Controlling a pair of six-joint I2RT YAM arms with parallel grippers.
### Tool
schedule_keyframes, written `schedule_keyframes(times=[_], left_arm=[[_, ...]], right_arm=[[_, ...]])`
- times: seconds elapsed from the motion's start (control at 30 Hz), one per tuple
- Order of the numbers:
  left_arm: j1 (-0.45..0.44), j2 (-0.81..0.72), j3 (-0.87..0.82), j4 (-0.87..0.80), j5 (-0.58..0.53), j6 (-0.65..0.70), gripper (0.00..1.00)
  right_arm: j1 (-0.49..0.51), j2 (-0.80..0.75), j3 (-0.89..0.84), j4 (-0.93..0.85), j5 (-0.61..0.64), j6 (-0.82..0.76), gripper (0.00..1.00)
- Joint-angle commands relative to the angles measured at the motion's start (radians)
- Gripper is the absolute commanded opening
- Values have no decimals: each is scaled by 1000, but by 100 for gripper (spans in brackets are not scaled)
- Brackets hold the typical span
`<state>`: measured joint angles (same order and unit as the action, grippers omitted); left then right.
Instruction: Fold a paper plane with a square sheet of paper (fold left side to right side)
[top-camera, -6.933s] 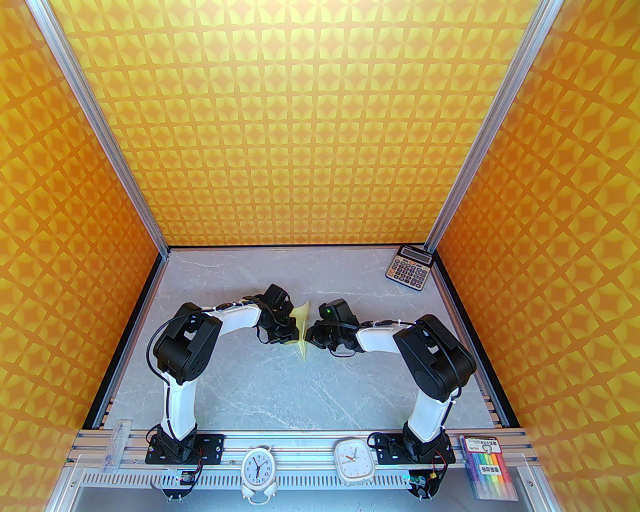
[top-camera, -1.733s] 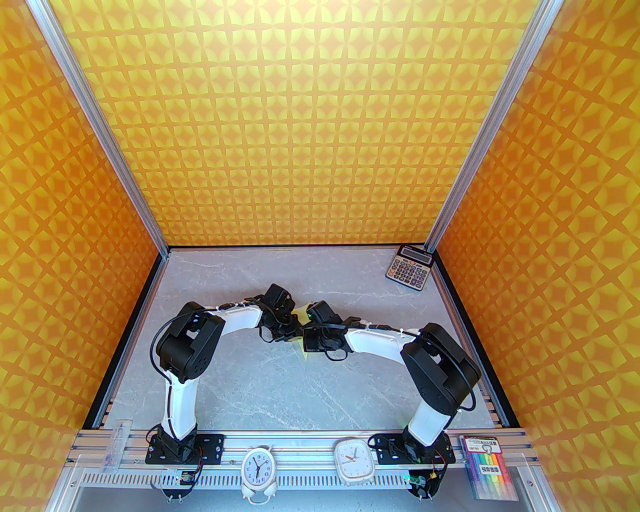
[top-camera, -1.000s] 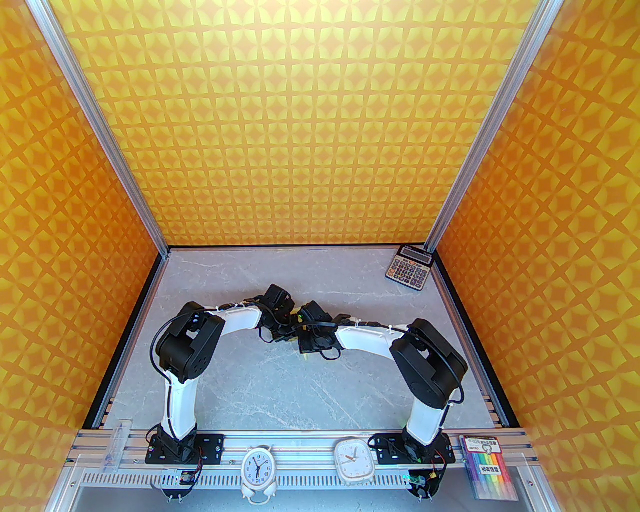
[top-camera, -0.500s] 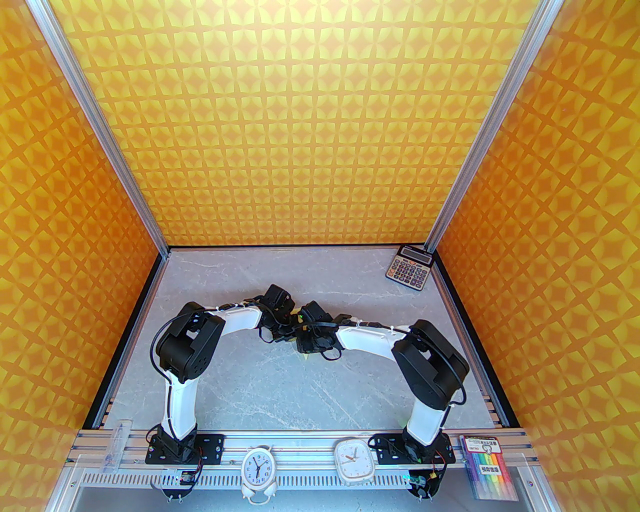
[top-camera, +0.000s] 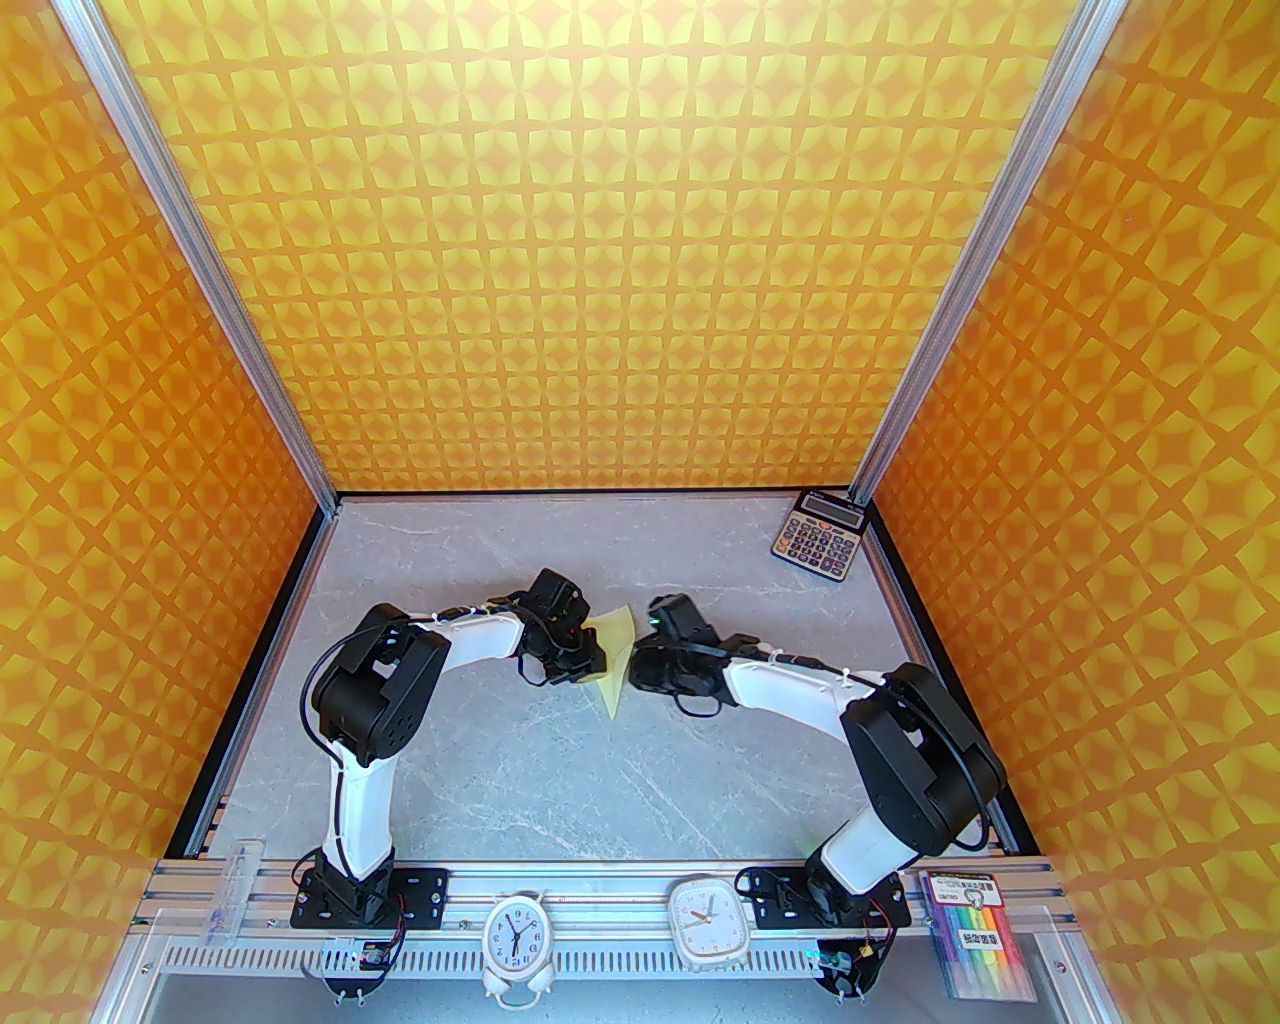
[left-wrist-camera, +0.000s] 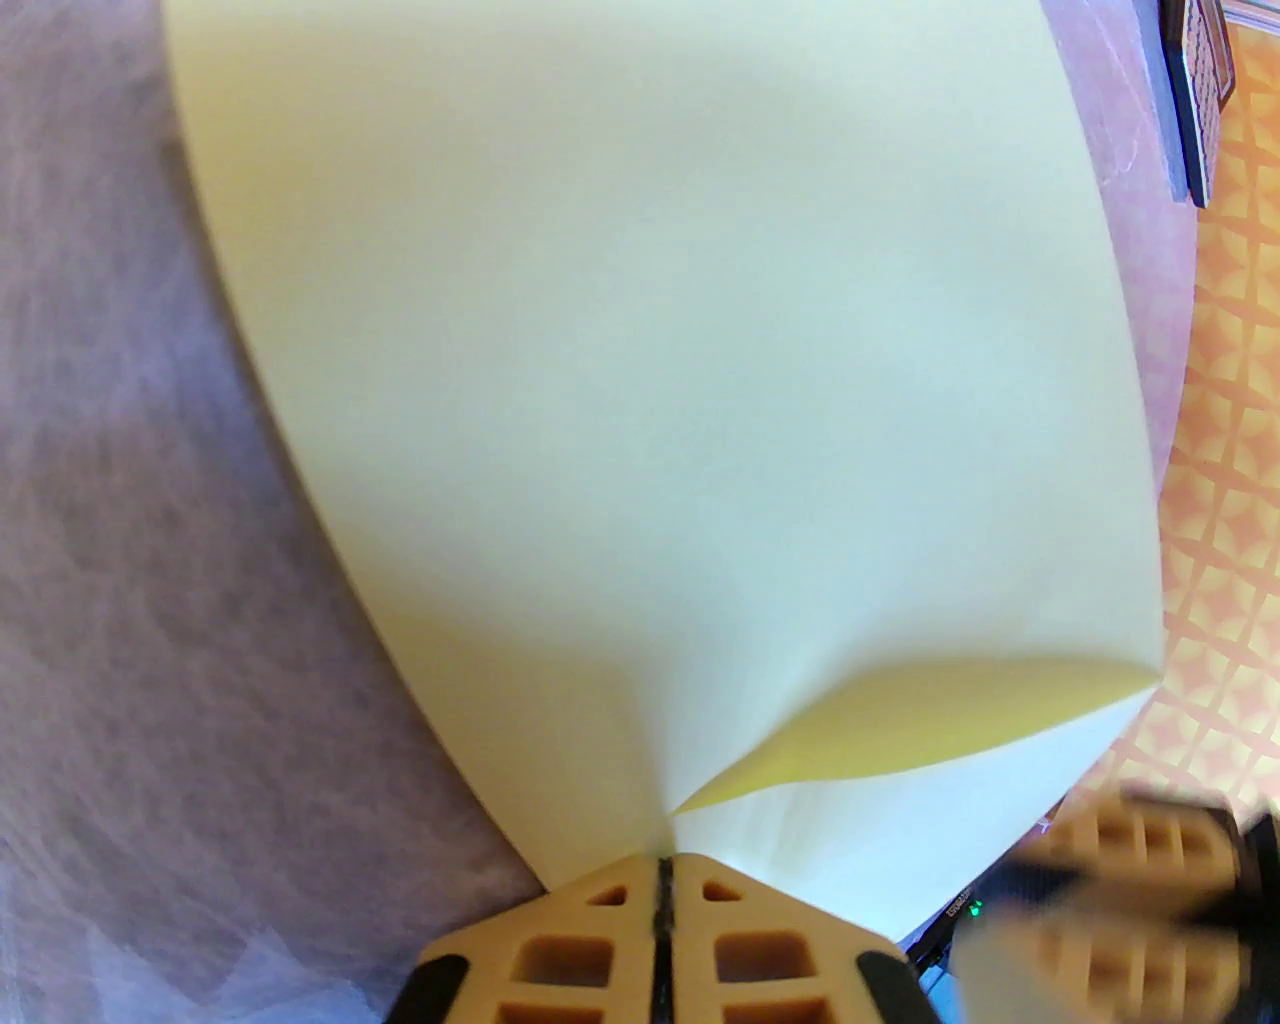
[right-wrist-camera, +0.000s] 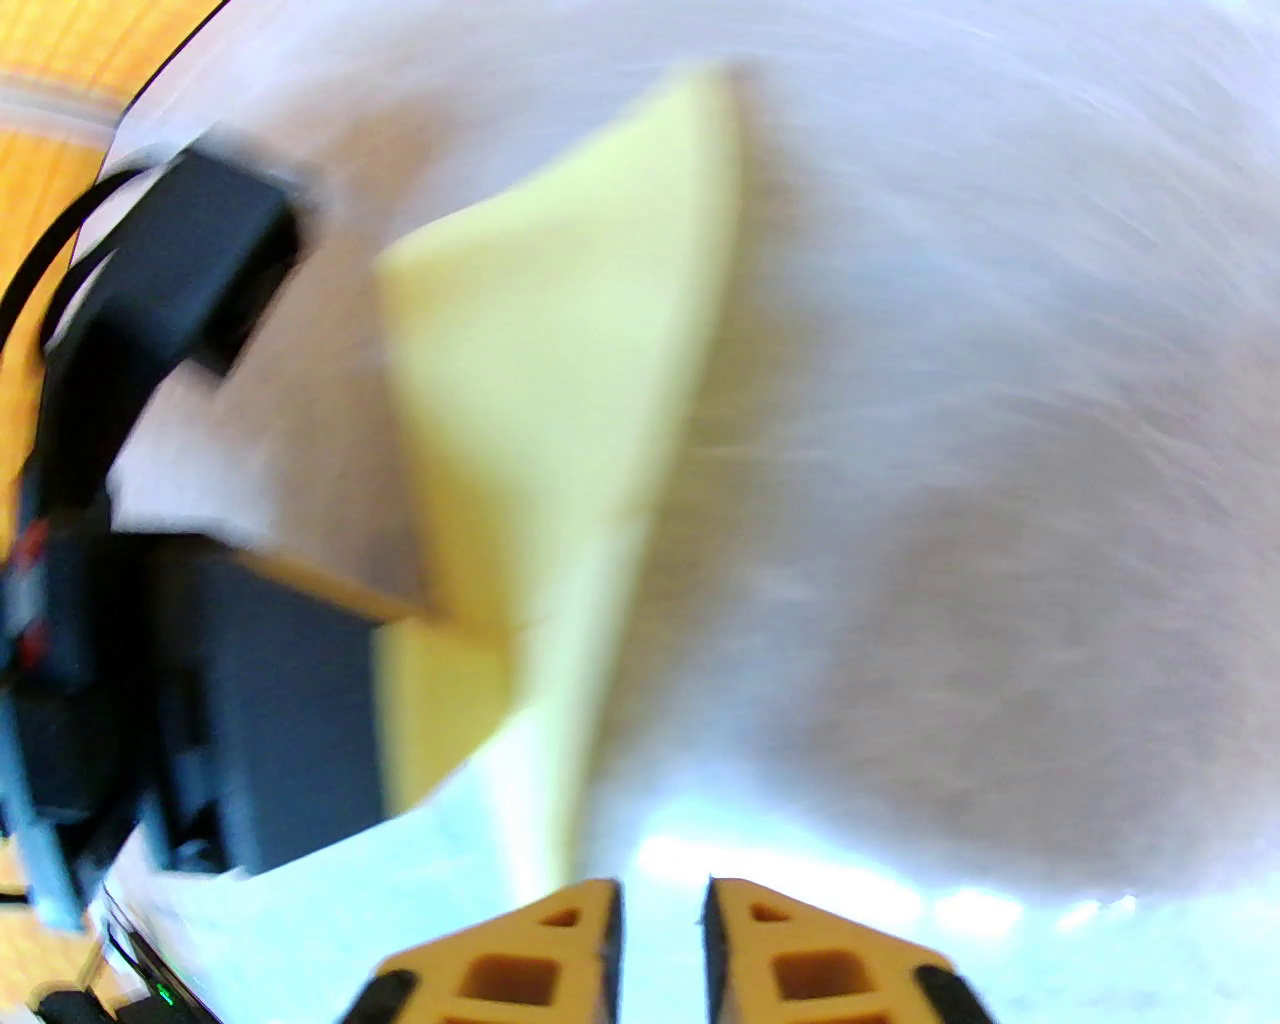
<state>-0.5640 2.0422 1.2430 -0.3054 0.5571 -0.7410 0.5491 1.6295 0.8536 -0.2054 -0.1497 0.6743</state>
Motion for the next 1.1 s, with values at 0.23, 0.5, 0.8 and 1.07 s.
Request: schedule_keyframes(times=[0.23,0.5,0.8,1.07], left_arm=[[-11,27,-9,-37,-28,9,8],[-14,42,8,-50,-28,17,7],[-17,53,16,-54,-28,20,7],[-17,54,21,-57,-28,20,7]], right_arm=[[-30,120,14,231,-188,110,16],[-31,121,-2,287,-229,160,15],[-31,84,-27,316,-249,199,16],[-30,176,-25,362,-285,219,17]])
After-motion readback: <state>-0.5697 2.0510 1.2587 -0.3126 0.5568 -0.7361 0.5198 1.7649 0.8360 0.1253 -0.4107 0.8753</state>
